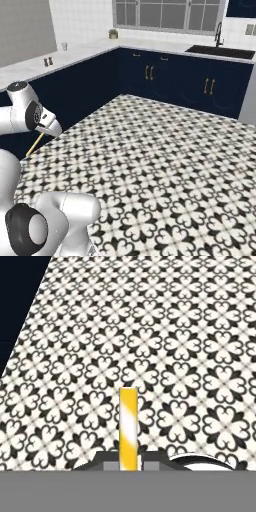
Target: Take a straw from the drawer in front and place it inside the glass cup on the dining counter.
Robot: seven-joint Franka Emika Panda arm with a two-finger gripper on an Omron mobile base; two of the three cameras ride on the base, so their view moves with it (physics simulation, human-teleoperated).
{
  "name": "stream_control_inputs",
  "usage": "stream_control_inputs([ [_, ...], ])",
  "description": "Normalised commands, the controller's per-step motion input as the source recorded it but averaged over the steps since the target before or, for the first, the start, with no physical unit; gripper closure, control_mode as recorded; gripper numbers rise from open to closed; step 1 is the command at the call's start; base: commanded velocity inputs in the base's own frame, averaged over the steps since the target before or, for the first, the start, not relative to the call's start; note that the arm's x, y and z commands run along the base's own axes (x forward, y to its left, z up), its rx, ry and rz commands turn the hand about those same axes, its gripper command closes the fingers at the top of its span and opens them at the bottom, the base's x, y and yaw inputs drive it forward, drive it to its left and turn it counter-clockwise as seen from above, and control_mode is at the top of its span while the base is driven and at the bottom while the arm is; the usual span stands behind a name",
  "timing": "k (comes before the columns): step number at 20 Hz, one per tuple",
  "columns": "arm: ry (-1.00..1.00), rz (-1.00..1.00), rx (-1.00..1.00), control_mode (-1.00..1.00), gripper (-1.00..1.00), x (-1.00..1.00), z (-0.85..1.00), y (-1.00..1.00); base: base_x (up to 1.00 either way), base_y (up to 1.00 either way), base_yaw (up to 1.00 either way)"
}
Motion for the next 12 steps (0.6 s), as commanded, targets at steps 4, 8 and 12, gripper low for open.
stream_control_inputs([
  [4, 0.0, 0.0, 0.0, 1.0, 1.0, 0.0, 0.0, 0.0, -0.01, 1.0, -0.19],
  [8, 0.0, 0.0, 0.0, 1.0, 1.0, 0.0, 0.0, 0.0, -0.08, 1.0, -0.16],
  [12, 0.0, 0.0, 0.0, 1.0, 1.0, 0.0, 0.0, 0.0, -0.06, 1.0, -0.15],
])
